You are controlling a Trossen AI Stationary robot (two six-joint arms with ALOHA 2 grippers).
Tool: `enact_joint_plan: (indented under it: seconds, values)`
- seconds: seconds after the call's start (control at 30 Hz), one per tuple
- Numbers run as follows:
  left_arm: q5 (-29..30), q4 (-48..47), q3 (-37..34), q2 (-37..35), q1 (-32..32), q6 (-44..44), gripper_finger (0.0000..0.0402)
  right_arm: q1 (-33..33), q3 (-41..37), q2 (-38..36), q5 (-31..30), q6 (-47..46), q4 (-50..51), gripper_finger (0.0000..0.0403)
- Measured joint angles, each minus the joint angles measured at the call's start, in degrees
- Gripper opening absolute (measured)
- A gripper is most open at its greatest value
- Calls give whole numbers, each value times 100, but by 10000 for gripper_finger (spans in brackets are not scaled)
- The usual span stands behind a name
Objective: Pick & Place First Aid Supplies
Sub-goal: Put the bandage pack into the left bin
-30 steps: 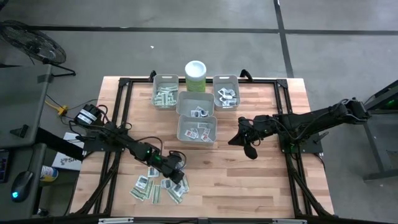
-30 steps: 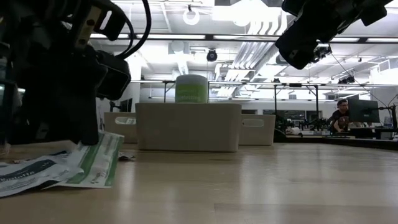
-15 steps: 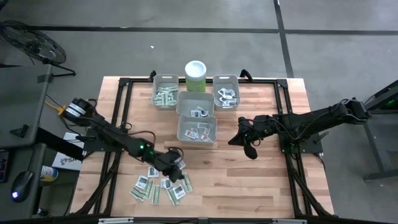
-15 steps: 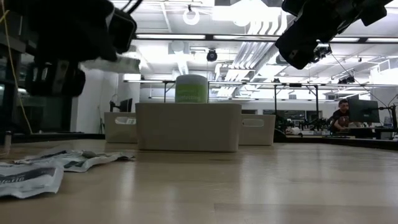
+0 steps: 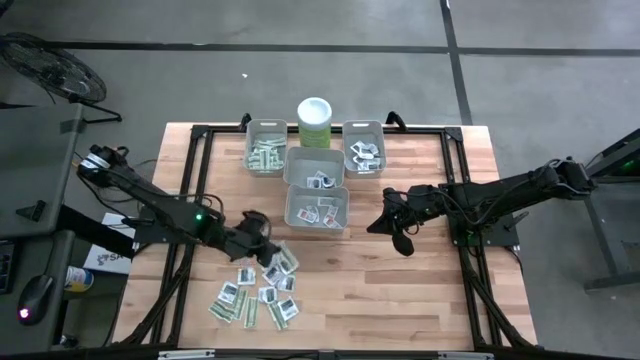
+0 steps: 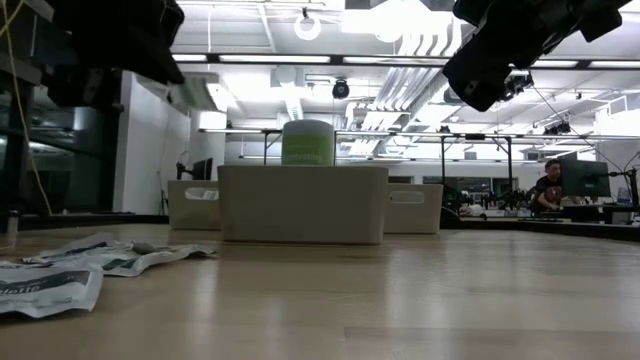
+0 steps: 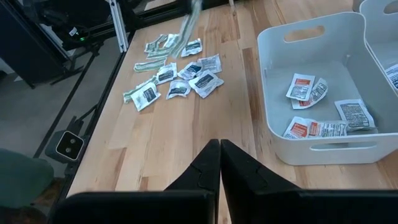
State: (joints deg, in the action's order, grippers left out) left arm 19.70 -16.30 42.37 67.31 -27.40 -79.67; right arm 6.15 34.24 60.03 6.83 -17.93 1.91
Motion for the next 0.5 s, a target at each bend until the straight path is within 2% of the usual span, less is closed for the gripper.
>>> enact_joint_plan:
  seconds: [0.33, 0.5]
  values:
    - [1841, -1489, -2, -970, 4, -387, 0, 0, 0, 0, 0, 0, 0, 7]
    - [2770, -2272, -3, -1195, 26, -798, 0, -1, 0, 0, 0, 0, -2, 8]
